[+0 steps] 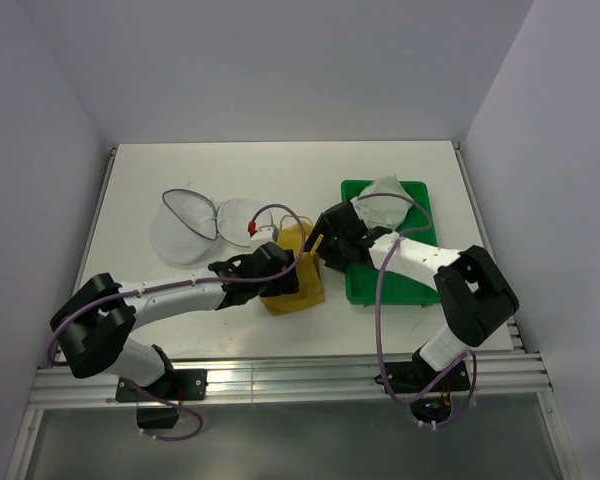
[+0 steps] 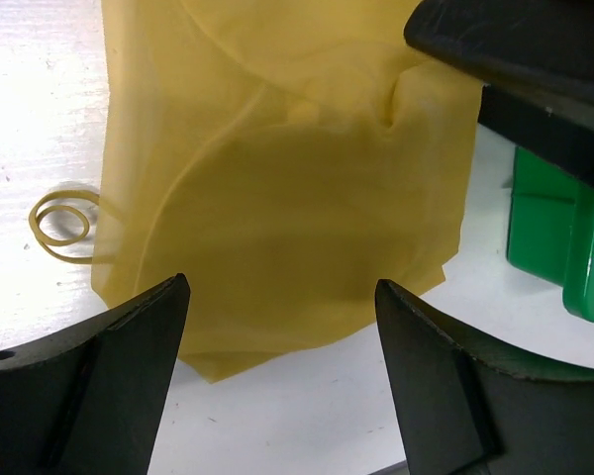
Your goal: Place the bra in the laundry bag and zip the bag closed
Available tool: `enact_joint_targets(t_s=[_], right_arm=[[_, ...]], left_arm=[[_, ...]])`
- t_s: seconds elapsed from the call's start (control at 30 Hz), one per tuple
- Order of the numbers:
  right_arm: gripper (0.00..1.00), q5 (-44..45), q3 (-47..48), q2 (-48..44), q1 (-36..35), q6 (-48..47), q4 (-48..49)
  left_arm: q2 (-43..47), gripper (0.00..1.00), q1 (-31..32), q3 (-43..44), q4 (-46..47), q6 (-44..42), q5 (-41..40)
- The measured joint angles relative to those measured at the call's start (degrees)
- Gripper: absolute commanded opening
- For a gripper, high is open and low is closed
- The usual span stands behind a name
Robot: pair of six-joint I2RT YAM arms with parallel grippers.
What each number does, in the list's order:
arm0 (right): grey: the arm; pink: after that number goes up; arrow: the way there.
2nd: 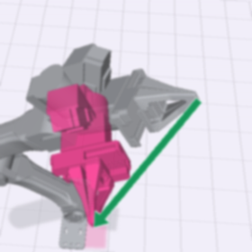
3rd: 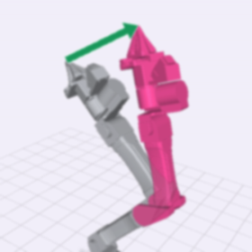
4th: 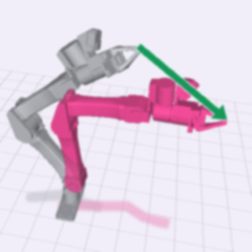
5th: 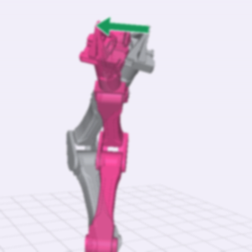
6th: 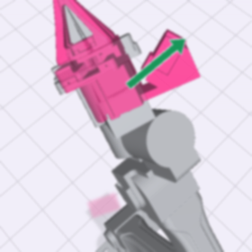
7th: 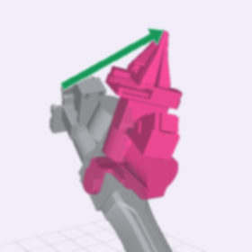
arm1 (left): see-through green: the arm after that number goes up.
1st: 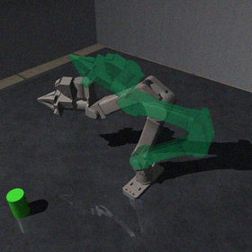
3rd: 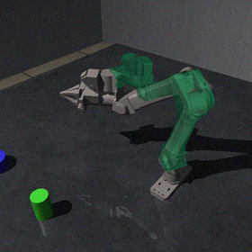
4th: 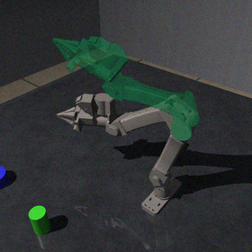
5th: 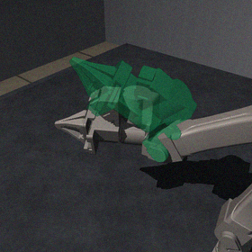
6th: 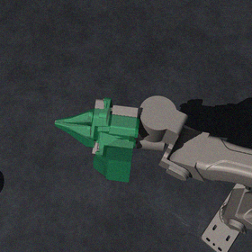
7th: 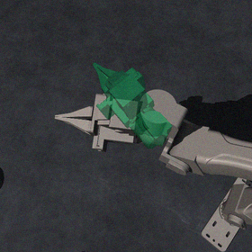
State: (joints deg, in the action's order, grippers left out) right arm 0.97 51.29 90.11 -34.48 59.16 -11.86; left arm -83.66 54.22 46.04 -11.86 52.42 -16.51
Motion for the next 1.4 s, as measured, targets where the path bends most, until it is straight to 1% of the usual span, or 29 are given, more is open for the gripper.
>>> enact_joint_targets(t_s=[0.07,0.3,0.5,0.67,0.83,1.13,1.27,1.33,1.37,1.4], right_arm=[[0.85,0.4,0.0,0.2,0.5,0.0,0.7],[0.86,1.4,-0.3,0.3,6.4,-2.2,1.6],[0.86,2.5,-1.2,-0.3,9.0,-4.7,1.3],[0.86,1.2,-2.9,-0.3,9.3,-4.9,2.6],[0.85,-0.3,-3.8,-0.1,7.8,-2.9,4.0],[0.82,-3.8,-3.8,4.0,6.3,2.0,10.4],[0.74,-4.6,-3.8,6.1,5.7,4.1,13.6],[0.66,-4.8,-3.9,6.8,5.6,5.0,15.4],[0.57,-4.8,-4.0,7.0,5.6,5.5,16.3],[0.52,-4.9,-4.3,7.0,5.6,5.9,17.1]], left_arm=[[-0.1,0.83,0.0,0.0,0.0,0.0,-0.3],[-0.1,0.83,0.0,0.0,0.0,0.0,-1.4],[-0.1,0.84,0.0,0.0,-0.1,-0.1,-1.5],[-0.1,0.83,0.0,0.2,-1.2,-0.2,-2.3],[-0.7,0.83,0.0,2.1,-2.1,-0.7,-3.8],[-6.0,0.79,0.0,4.4,-3.0,-0.7,-5.6],[-7.0,0.78,0.0,4.9,-3.7,-0.7,-6.6],[-7.0,0.78,0.0,5.3,-4.1,-0.7,-7.1],[-7.0,0.78,0.0,5.6,-4.2,-0.7,-7.3],[-7.0,0.78,0.0,5.7,-4.2,-0.7,-7.4]])
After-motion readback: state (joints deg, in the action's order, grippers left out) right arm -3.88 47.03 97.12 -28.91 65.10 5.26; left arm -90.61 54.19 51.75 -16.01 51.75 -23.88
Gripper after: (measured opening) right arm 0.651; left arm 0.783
